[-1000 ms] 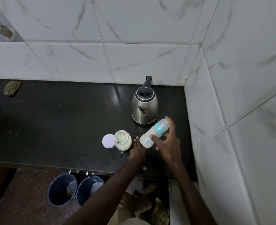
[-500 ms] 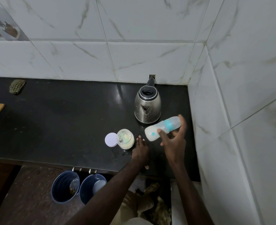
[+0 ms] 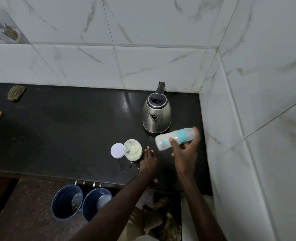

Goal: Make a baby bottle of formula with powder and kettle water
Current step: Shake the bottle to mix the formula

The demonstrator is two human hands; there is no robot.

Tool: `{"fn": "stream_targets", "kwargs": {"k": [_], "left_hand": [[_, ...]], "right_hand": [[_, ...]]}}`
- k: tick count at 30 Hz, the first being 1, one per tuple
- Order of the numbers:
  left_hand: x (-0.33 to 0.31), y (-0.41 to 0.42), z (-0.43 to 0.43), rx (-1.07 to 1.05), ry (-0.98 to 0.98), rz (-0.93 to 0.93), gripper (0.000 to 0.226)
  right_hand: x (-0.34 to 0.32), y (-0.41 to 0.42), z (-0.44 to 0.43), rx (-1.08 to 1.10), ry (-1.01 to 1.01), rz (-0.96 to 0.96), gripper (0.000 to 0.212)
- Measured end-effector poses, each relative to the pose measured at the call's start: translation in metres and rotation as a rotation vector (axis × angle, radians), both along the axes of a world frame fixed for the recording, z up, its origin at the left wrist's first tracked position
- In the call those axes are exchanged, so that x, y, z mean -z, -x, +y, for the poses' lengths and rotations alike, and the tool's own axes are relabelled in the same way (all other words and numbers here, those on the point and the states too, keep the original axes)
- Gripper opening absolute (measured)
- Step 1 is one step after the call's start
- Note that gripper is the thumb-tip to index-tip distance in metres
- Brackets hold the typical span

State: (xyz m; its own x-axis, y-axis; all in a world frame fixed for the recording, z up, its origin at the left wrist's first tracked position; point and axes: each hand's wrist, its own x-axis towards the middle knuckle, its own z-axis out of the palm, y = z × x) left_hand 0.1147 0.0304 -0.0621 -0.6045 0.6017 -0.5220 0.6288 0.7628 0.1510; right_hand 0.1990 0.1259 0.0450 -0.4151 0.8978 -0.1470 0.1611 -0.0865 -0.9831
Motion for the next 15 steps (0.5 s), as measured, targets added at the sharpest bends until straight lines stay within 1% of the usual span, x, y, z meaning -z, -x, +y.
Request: {"fn": "stream_targets", "kwargs": {"k": [1,2,3,4,6,7,8,9,10,11,12,13,14,15], "left_hand": [[0.001,0.001,-0.001,-0.013,-0.031,-0.013,0.131],[0.001,0.001,-0.002,-0.031,-0.06,-0.03,0.128],[0.001,0.002,-0.002,-0.031,-0.056,-0.037,0.13],[-0.001,0.002,-0.003,-0.011,-0.032,-0.026,0.135],[0.002,0.002,-0.002,0.016,0.01,-0.01,0.148],[0.002,0.002,-0.001,0.024,0.021,-0.007,0.151],[0.003,0.002,0.0,0.019,0.029,-0.003,0.151],[0.003,0.001,0.0,0.021,0.037,0.003,0.148],[0.0,0.0,0.0,0.008,0.025,0.0,0.143],[0.001,0.0,-0.001,-0.006,0.003,-0.014,0.138],[0.002,0.001,-0.002,-0.024,-0.026,-0.035,0.136],[0.002,0.002,-0.002,-0.037,-0.035,-0.051,0.135],[0.001,0.002,-0.001,-0.031,-0.028,-0.04,0.135],[0.0,0.002,0.001,-0.013,-0.018,-0.012,0.138]], "right_hand": [[0.003,0.0,-0.002,-0.131,-0.017,-0.054,0.089],[0.007,0.0,-0.003,-0.207,-0.044,-0.084,0.089],[0.006,-0.001,-0.002,-0.208,-0.072,-0.086,0.09],[0.004,-0.001,0.0,-0.147,-0.077,-0.062,0.091],[-0.004,0.001,0.004,0.055,-0.015,0.022,0.09],[-0.004,0.002,0.006,0.14,0.001,0.059,0.09],[-0.002,0.002,0.007,0.178,-0.006,0.06,0.091],[-0.003,0.002,0.006,0.142,-0.031,0.027,0.093],[-0.003,0.003,0.004,0.024,-0.058,-0.036,0.094],[-0.001,0.004,0.002,-0.141,-0.088,-0.121,0.095],[0.002,0.004,0.0,-0.277,-0.13,-0.18,0.096],[0.002,0.005,0.0,-0.331,-0.169,-0.196,0.096],[-0.002,0.007,0.003,-0.294,-0.182,-0.175,0.095],[-0.009,0.009,0.006,-0.189,-0.154,-0.13,0.093]]}}
